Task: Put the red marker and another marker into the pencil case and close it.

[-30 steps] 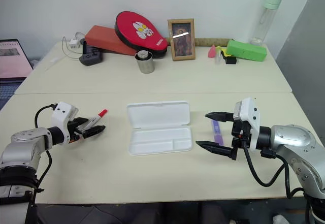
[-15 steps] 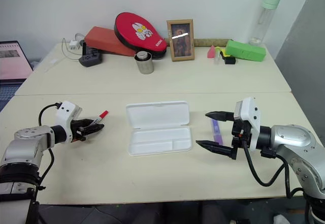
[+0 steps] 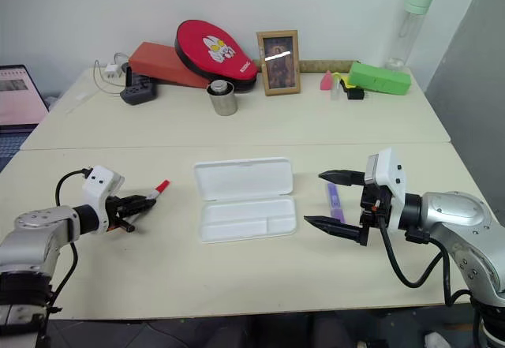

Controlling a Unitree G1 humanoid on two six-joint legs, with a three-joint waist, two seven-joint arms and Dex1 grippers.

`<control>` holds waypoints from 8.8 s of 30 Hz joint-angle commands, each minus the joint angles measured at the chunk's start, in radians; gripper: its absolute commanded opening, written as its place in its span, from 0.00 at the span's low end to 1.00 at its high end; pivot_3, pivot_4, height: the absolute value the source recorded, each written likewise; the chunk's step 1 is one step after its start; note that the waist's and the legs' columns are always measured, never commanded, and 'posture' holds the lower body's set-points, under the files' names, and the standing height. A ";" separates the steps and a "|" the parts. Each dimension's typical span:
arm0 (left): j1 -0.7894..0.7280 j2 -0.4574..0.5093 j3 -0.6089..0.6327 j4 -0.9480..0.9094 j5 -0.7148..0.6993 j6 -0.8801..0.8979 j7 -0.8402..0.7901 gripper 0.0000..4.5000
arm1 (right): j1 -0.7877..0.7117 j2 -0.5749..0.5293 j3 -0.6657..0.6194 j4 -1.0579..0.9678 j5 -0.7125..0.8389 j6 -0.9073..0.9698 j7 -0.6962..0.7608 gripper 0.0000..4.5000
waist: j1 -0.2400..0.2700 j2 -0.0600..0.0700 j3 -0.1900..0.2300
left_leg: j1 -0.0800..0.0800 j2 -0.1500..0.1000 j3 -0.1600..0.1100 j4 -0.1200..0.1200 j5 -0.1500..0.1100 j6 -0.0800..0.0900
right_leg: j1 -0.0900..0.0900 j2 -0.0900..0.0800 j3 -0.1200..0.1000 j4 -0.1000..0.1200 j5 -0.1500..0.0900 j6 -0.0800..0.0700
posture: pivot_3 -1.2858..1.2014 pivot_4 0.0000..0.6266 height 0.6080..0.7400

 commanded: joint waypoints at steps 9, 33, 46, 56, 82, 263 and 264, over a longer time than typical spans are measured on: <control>0.111 0.153 -0.071 -0.565 -0.182 0.102 -0.273 0.09 | -0.017 -0.037 -0.061 -0.018 0.058 0.007 0.030 1.00 | 0.018 0.000 0.001 | -0.003 -0.001 -0.002 0.000 0.000 0.000 | 0.000 -0.002 0.000 -0.002 0.000 -0.001 | 0.52 0.24 1.00; -0.442 -0.181 -0.551 -0.168 0.161 -0.151 -0.306 0.09 | 0.071 -0.014 -0.139 -0.110 0.090 0.013 -0.131 1.00 | 0.005 -0.002 0.002 | -0.003 0.000 -0.001 0.002 0.000 0.000 | 0.000 0.005 -0.002 0.000 0.000 0.000 | 0.52 0.24 1.00; -0.438 -0.197 -0.518 -0.216 0.158 -0.131 -0.307 0.17 | 0.070 -0.013 -0.127 -0.105 0.091 0.007 -0.137 1.00 | 0.004 -0.002 0.002 | -0.003 0.000 -0.001 0.003 0.000 0.000 | 0.000 0.006 -0.002 0.000 0.000 0.000 | 0.52 0.24 1.00; -0.424 -0.204 -0.499 -0.307 0.132 -0.061 -0.291 0.61 | 0.069 -0.014 -0.126 -0.097 0.087 0.004 -0.126 1.00 | 0.004 -0.002 0.002 | -0.004 0.000 -0.001 0.004 0.000 0.000 | 0.000 0.006 -0.002 0.000 0.000 0.000 | 0.52 0.24 1.00; -0.329 -0.388 -0.271 -0.537 -0.186 -0.022 -0.112 1.00 | -0.071 0.357 0.086 -0.097 -0.179 0.738 -0.914 1.00 | 0.004 0.000 0.001 | -0.004 0.000 -0.003 0.006 0.000 0.000 | 0.000 0.006 -0.001 0.001 0.000 0.000 | 0.52 0.24 1.00; 0.085 -0.046 0.032 -0.702 -0.425 -0.034 -0.164 1.00 | -0.283 0.068 0.386 0.164 -0.457 0.093 0.143 0.06 | 0.006 0.004 0.005 | -0.003 0.017 0.011 0.010 -0.006 0.000 | 0.000 0.017 0.000 -0.001 0.001 -0.008 | 0.52 0.24 1.00; 0.097 -0.032 0.043 -0.702 -0.427 -0.033 -0.177 1.00 | -0.297 0.084 0.428 0.159 -0.465 0.107 0.143 0.06 | 0.006 0.004 0.005 | -0.003 0.017 0.011 0.010 -0.006 0.000 | 0.000 0.018 0.000 -0.001 0.001 -0.008 | 0.52 0.24 1.00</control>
